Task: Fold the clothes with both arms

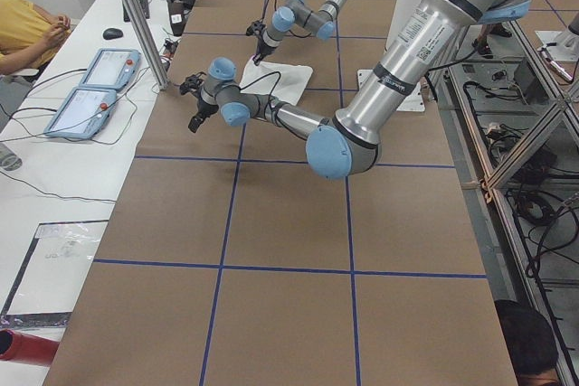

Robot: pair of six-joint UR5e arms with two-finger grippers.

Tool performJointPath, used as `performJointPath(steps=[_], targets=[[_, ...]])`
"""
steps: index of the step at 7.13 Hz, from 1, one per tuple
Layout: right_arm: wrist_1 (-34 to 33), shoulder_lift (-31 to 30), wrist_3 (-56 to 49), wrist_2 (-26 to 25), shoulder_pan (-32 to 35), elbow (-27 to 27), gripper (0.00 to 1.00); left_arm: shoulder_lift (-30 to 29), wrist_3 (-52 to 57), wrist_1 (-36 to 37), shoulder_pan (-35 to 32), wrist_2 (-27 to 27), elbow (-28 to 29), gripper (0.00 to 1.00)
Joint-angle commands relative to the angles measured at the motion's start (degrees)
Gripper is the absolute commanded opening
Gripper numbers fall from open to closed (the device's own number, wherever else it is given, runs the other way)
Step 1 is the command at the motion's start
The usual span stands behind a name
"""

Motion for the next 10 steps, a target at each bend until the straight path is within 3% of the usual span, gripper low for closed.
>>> performJointPath(steps=[1, 2, 3, 4, 5, 7, 9, 10], targets=[[0.0, -1.4, -0.5, -0.2, 1.6, 0.0, 0.0, 0.1, -0.1, -0.1, 0.0, 0.0, 0.1, 1.0], [0.3, -1.3, -0.5, -1.5, 1.5, -0.5, 0.0, 0.1, -0.1, -0.1, 0.0, 0.0, 0.0, 1.0], [0.3, -1.0, -1.7, -2.3, 1.2, -0.8, 0.98, 0.2, -0.1, 0.0, 0.0, 0.0, 0.0, 1.0], [0.4, -0.4, -3.7, -1.8, 1.3, -0.6, 1.0, 0.2, -0.1, -0.1, 0.0, 0.0, -0.1, 1.0], [0.4, 0.1, -8.3, 2.2, 2.9, -0.1, 1.0, 0.2, -0.1, -0.1, -0.1, -0.1, -0.6, 1.0], [0.0, -1.3, -21.7, 17.3, 11.1, 4.4, 1.0, 5.0, 0.8, 1.1, -0.3, -1.7, -6.8, 1.0], [-1.3, -11.6, -42.1, 29.6, 21.4, 13.7, 1.0, 13.3, 9.3, 2.2, -3.7, -4.5, -14.6, 1.0], [-5.3, -15.4, -54.1, 34.5, 27.1, 17.4, 1.0, 17.0, 16.8, 4.5, -8.1, -7.8, -17.0, 1.0]])
